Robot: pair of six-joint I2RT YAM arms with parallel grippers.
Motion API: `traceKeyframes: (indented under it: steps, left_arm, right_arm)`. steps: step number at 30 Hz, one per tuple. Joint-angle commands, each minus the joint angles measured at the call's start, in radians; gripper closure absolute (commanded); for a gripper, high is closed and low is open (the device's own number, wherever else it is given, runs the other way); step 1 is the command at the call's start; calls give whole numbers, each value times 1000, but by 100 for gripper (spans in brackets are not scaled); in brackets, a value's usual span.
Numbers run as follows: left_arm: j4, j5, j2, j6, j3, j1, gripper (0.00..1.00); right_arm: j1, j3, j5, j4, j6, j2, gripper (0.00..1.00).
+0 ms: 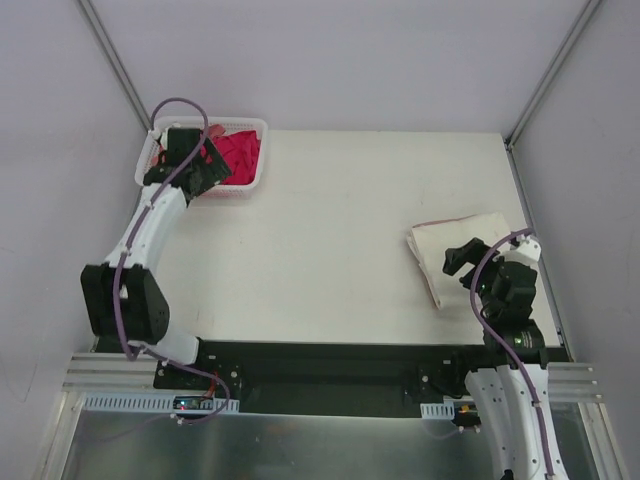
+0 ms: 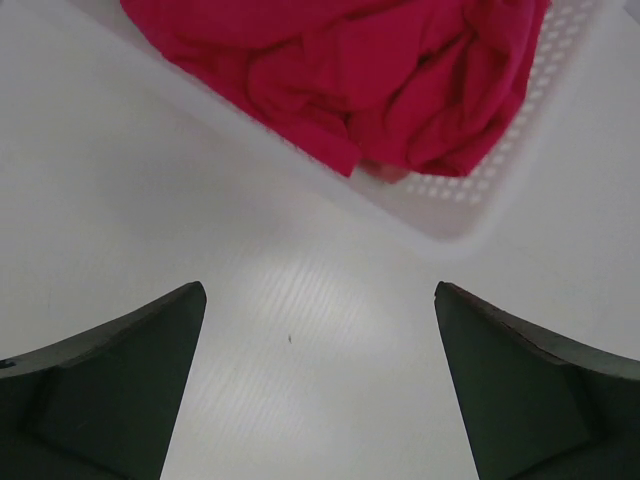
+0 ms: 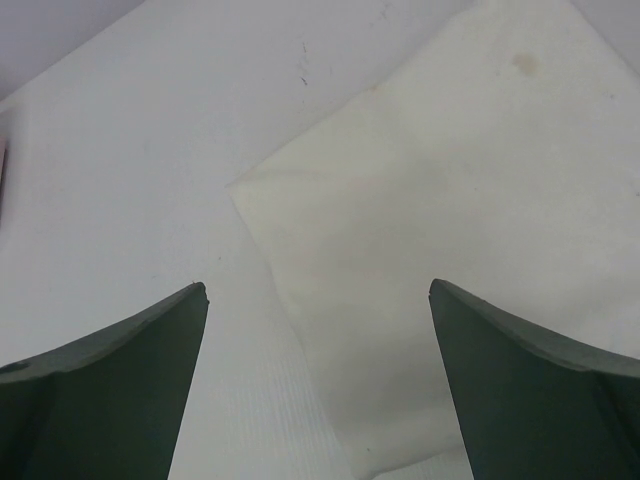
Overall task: Fold and stack the t-shirts
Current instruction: Grab the tshirt from the pile
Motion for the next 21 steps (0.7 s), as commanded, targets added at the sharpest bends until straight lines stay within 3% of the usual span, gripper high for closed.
traceKeyframes:
  steps: [1,9,21]
  left_arm:
    - [63,84,281,110,258,75,1]
    - [48,49,658,187,660,124,1]
    - [46,41,897,213,864,126,1]
  right_arm:
    - [5,4,47,45,12,-18,3]
    - [6,4,-10,57,-8,59,3]
    - [6,10,-19,55,-12,88,3]
